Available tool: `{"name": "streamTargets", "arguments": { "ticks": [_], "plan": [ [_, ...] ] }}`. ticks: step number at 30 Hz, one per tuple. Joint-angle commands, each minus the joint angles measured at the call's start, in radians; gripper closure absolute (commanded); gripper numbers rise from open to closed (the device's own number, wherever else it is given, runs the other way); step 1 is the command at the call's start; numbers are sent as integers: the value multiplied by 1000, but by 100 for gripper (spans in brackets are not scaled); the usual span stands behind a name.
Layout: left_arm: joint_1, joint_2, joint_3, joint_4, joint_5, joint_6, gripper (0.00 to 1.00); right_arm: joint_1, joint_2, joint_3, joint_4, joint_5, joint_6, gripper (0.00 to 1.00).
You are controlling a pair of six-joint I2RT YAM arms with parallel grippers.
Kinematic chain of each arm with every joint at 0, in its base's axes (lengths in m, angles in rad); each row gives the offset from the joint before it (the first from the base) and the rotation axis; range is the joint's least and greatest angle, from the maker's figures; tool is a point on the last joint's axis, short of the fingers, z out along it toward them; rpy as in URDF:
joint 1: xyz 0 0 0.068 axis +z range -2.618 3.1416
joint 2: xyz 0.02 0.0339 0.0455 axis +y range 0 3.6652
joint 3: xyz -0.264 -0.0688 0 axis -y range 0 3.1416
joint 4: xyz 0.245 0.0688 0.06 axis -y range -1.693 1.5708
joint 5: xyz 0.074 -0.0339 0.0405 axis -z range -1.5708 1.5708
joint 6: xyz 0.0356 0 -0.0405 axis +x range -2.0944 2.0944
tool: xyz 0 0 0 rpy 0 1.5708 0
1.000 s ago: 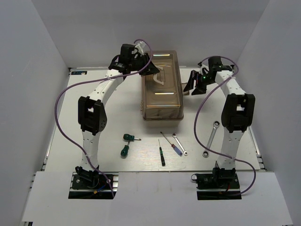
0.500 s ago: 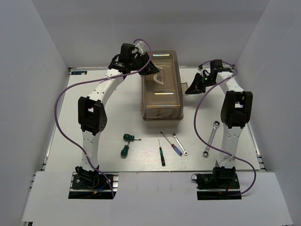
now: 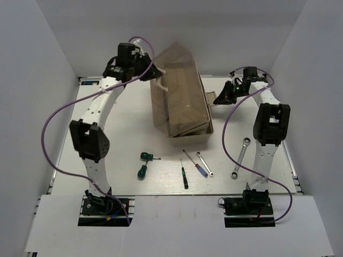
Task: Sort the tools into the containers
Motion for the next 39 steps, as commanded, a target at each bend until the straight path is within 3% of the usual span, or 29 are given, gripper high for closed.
{"name": "streamTargets", "arguments": {
  "ticks": [1, 7, 13, 17, 18, 21, 24, 39],
  "plan": [
    [61, -158, -73, -74, -125, 91, 100, -86, -56, 22, 105, 67, -7, 100],
    [107, -232, -208, -93, -200, 102, 97, -101, -59, 16, 120, 55, 2, 100],
    [126, -241, -268, -93, -211, 102, 61, -103, -56, -7, 151, -8, 33, 100],
    [135, -232, -257, -84, -211, 102, 47, -101, -62, -22, 165, -54, 47, 99],
    [145, -223, -248, -96, -211, 102, 45, -100, -61, -27, 175, -72, 50, 82],
    [145, -212, -222, -140, -235, 102, 37, -101, -67, -35, 173, -117, 53, 45],
    [155, -222, -222, -195, -292, 102, 35, -107, -91, -36, 148, -137, 13, 29],
    [155, -616, -519, -306, -557, 54, 28, -167, -314, -203, 87, 82, -195, 20]
  ]
}}
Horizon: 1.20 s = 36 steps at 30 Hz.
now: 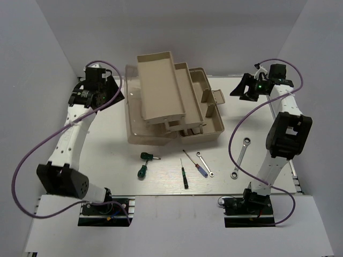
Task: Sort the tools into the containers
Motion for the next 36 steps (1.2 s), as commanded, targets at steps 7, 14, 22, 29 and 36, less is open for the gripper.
{"name": "streamTargets", "arguments": {
  "ticks": [7, 14, 22, 29, 36],
  "plan": [
    [-3, -209, -94, -77, -96, -15, 31, -17, -182, -119, -93, 76, -272, 19],
    [-21, -359, -284, -99, 101, 73, 87, -6, -266, -198, -345, 393, -405, 61],
    [-30, -568, -493, -229, 318, 191, 45, 26, -404, -565, -333, 615, -367, 39],
    [-30, -646, -558, -209, 429, 242, 35, 81, -392, -680, -275, 670, -234, 31],
    [-30, -655, -579, -188, 477, 251, 33, 121, -381, -774, -181, 773, -93, 32]
  ]
}}
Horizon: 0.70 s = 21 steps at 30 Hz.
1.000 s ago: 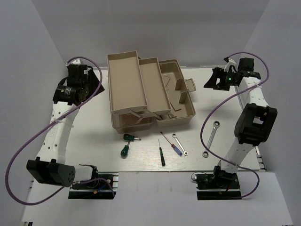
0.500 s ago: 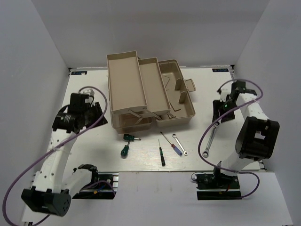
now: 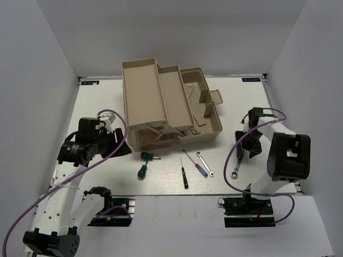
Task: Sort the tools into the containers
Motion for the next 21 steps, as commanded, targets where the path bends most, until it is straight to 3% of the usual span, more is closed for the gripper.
{"name": "streamTargets", "arguments": {
  "ticks": [1, 8, 11, 12, 21],
  "plan": [
    [-3, -13, 7, 25, 46, 23, 33, 16, -10, -56, 77, 88, 110, 34],
    [-3, -13, 25, 25, 77, 23, 33, 30, 30, -158, 196, 84, 225, 44],
    [-3, 6, 47, 34, 100, 23, 33, 30, 50, -184, 251, 87, 259, 57],
    [-3, 16, 47, 34, 109, 23, 33, 30, 50, -192, 252, 82, 267, 57],
    [-13, 46, 67, 77, 140, 14, 33, 22, 48, -163, 284, 64, 319, 100]
  ]
}}
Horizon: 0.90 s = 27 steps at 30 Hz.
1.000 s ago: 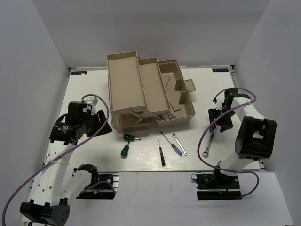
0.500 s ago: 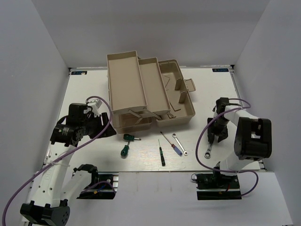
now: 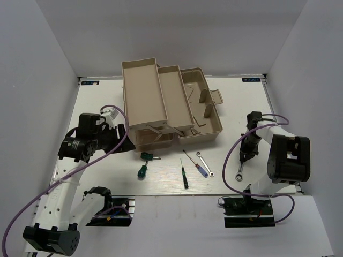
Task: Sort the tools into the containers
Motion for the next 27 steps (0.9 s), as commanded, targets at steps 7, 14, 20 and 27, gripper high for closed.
{"name": "streamTargets", "arguments": {
  "ticks": [7, 14, 20, 27],
  "plan": [
    [-19, -19, -2, 26, 16, 4, 33, -14, 6, 11, 143, -121, -1, 100],
    [-19, -39, -36, 44, 16, -6, 33, -18, -50, 66, 126, -147, -33, 100],
    [-19, -29, -36, 64, 16, 13, 33, -20, -62, 117, 119, -147, -50, 100],
    [-19, -11, -36, 73, 16, 13, 33, -22, -120, 163, 114, -169, -68, 100]
  ]
}}
